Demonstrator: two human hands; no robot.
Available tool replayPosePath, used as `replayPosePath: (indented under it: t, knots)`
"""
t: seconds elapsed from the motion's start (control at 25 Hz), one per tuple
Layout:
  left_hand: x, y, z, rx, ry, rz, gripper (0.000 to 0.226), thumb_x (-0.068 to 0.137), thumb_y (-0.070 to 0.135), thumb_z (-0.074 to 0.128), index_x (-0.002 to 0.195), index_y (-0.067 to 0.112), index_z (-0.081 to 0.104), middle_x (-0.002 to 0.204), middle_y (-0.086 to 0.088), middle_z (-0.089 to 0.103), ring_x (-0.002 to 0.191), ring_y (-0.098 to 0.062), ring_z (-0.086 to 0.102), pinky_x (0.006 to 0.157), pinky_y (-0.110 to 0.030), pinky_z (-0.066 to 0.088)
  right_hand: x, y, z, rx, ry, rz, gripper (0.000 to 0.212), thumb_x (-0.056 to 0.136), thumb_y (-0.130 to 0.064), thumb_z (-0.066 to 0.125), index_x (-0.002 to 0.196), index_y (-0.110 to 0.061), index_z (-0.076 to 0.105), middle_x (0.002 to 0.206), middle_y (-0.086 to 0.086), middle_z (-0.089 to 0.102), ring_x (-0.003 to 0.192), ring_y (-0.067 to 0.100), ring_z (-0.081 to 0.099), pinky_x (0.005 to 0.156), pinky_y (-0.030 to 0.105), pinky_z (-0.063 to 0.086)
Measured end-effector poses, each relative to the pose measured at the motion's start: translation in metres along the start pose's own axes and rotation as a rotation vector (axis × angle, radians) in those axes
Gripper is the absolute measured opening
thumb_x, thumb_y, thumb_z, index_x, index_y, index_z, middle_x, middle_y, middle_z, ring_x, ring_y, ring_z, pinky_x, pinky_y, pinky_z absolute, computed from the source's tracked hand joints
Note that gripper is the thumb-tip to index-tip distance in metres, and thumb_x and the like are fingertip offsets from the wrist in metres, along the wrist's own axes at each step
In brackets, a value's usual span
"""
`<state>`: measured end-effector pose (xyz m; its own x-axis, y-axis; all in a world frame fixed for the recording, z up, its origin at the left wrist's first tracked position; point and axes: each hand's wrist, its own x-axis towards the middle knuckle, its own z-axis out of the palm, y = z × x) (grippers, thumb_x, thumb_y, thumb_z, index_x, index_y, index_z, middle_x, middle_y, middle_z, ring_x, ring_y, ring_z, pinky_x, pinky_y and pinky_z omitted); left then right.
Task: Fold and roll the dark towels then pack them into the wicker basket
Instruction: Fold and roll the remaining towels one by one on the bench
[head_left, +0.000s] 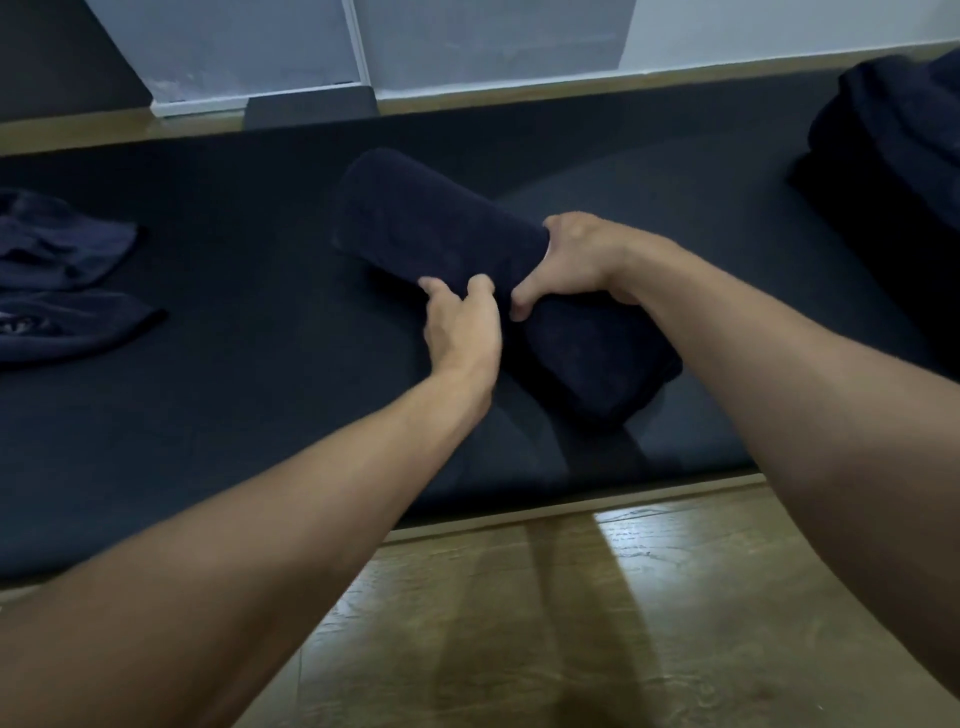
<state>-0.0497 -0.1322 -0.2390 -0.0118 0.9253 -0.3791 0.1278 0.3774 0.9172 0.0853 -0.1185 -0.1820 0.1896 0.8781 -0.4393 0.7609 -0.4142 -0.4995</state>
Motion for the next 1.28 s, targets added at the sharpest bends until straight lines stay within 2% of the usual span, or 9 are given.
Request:
replayPosePath:
  t: [0.12, 0.24, 0.44, 0.52, 0.6, 0.72, 0.92, 1.12, 1.28]
  knots:
    - [0.0, 0.001, 0.023, 0.004, 0.034, -0.022, 0.07, 0.092, 0.054, 0.045, 0.151, 0.018, 0.033, 0.135, -0.002, 0.054, 0.12, -0.023, 0.055, 0.105, -0.044, 0.044, 0.0, 0.013, -0.003, 0.237, -0.116, 0.032, 0.069, 0.047, -0.034, 0.089, 0.109, -0.02, 0.063, 0.097, 0.003, 0.074, 0.083, 0.023, 0.073, 0.072, 0.039, 0.061]
    - [0.0, 0.007, 0.045, -0.038, 0.007, 0.007, 0.067, 0.086, 0.068, 0.051, 0.135, 0.023, 0.051, 0.117, 0.008, 0.065, 0.106, -0.014, 0.063, 0.097, -0.037, 0.051, -0.001, 0.032, -0.018, 0.444, -0.167, 0.077, 0.043, 0.063, -0.025, 0.083, 0.103, -0.016, 0.069, 0.09, 0.005, 0.077, 0.081, 0.025, 0.075, 0.073, 0.039, 0.061]
    - [-0.001, 0.028, 0.099, -0.192, -0.304, -0.225, 0.094, 0.056, 0.079, 0.074, 0.124, 0.016, 0.057, 0.114, -0.001, 0.071, 0.099, -0.02, 0.071, 0.089, -0.04, 0.057, -0.02, 0.077, -0.058, 0.789, -0.174, 0.244, 0.025, 0.077, -0.02, 0.075, 0.101, -0.013, 0.072, 0.094, 0.008, 0.077, 0.086, 0.025, 0.074, 0.075, 0.037, 0.06]
    - [-0.014, 0.043, 0.117, -0.206, -0.494, -0.324, 0.093, 0.056, 0.077, 0.076, 0.124, 0.015, 0.064, 0.113, -0.005, 0.073, 0.101, -0.023, 0.072, 0.092, -0.041, 0.056, -0.032, 0.096, -0.082, 0.911, -0.087, 0.309, 0.027, 0.077, -0.022, 0.076, 0.102, -0.014, 0.071, 0.094, 0.007, 0.077, 0.088, 0.024, 0.074, 0.075, 0.036, 0.059]
    - [-0.033, 0.065, 0.128, -0.156, -0.635, -0.363, 0.072, 0.07, 0.067, 0.074, 0.123, 0.019, 0.067, 0.111, -0.003, 0.075, 0.101, -0.021, 0.072, 0.091, -0.039, 0.056, -0.039, 0.109, -0.103, 0.978, -0.021, 0.359, 0.04, 0.073, -0.025, 0.08, 0.11, -0.014, 0.069, 0.099, 0.008, 0.076, 0.095, 0.025, 0.073, 0.078, 0.037, 0.058]
    - [-0.06, 0.092, 0.154, -0.098, -0.708, -0.412, 0.066, 0.072, 0.045, 0.084, 0.129, 0.022, 0.059, 0.111, 0.002, 0.074, 0.098, -0.016, 0.072, 0.084, -0.035, 0.06, -0.053, 0.134, -0.138, 1.048, 0.001, 0.405, 0.058, 0.068, -0.029, 0.083, 0.121, -0.014, 0.065, 0.106, 0.008, 0.075, 0.101, 0.026, 0.071, 0.079, 0.037, 0.058]
    - [-0.075, 0.087, 0.238, -0.08, -0.619, -0.414, 0.06, 0.074, 0.031, 0.085, 0.127, 0.023, 0.057, 0.113, 0.002, 0.072, 0.097, -0.013, 0.071, 0.079, -0.029, 0.06, -0.053, 0.203, -0.174, 0.86, 0.12, 0.451, 0.054, 0.075, -0.036, 0.08, 0.123, -0.021, 0.059, 0.112, 0.0, 0.07, 0.098, 0.016, 0.069, 0.079, 0.032, 0.056]
    - [-0.09, 0.056, 0.306, 0.087, -0.503, -0.409, 0.062, 0.081, 0.025, 0.077, 0.136, 0.031, 0.049, 0.12, 0.006, 0.067, 0.109, -0.016, 0.064, 0.095, -0.037, 0.054, -0.055, 0.242, -0.161, -0.001, 0.394, 0.327, 0.068, 0.089, -0.04, 0.066, 0.148, -0.019, 0.038, 0.14, 0.007, 0.047, 0.124, 0.027, 0.047, 0.105, 0.041, 0.041]
    - [-0.11, 0.057, 0.324, 0.402, -0.384, -0.284, 0.068, 0.095, 0.036, 0.059, 0.154, 0.03, 0.025, 0.149, 0.002, 0.044, 0.136, -0.021, 0.044, 0.11, -0.038, 0.04, -0.067, 0.252, -0.152, -0.197, 0.402, 0.275, 0.061, 0.095, -0.045, 0.056, 0.15, -0.033, 0.033, 0.147, 0.005, 0.042, 0.124, 0.027, 0.043, 0.101, 0.042, 0.04]
